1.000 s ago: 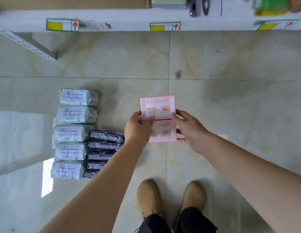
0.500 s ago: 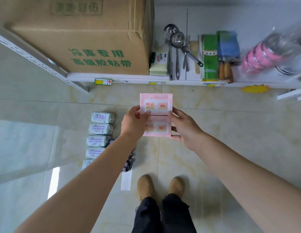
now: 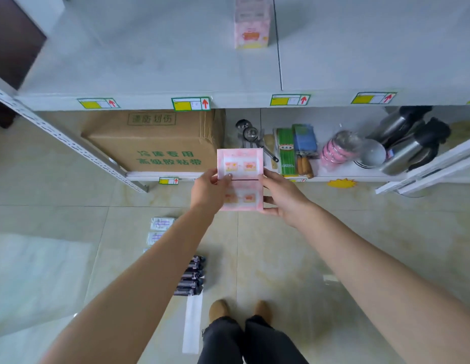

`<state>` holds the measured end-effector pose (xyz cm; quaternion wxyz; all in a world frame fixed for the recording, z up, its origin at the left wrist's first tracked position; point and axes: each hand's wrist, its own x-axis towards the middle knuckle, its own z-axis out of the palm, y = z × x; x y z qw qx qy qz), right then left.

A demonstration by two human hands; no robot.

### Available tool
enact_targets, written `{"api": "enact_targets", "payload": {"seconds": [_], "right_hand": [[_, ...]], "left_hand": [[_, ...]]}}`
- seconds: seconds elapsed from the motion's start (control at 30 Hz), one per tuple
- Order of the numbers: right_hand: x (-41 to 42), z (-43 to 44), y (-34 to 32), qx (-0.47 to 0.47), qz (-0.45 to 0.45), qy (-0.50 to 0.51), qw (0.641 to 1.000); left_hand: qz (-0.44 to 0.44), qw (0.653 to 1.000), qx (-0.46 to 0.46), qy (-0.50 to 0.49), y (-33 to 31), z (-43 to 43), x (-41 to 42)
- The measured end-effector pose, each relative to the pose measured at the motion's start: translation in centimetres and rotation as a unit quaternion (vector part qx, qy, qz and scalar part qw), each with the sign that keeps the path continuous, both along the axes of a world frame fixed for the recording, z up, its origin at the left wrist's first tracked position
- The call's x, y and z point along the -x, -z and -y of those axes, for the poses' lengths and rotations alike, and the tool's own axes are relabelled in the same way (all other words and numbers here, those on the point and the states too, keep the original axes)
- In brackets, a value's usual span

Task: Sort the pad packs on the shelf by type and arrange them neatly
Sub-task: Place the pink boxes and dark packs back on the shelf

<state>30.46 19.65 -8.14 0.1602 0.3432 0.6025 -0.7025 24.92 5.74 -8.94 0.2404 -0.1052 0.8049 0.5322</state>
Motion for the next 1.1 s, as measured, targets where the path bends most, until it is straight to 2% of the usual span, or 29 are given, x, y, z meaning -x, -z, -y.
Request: {"api": "enact_targets", "payload": {"seconds": [0.2, 0.43, 0.87, 1.1], "right_hand": [[-0.2, -1.3, -5.0, -0.011, -0.024, -0.021, 0.999], [2.4, -1.7, -7.9, -0.019, -0.039, -0.014, 0.999], [12.1, -2.7, -10.2, -0.052, -0.022, 0.035, 0.998], [14.7, -4.1, -10.5, -0.047, -0.010, 0.051, 0.998]], "left_hand": [[-0.041, 0.999, 0.008, 0.003, -5.1, -1.2, 0.1], [-0.052, 0.999, 0.001, 0.016, -8.2, -1.6, 3.0], [-0.042, 0.994, -0.054, 0.086, -9.9, -2.2, 14.4], [-0.003, 0.991, -0.082, 0.106, -9.4, -3.6, 17.5]]}}
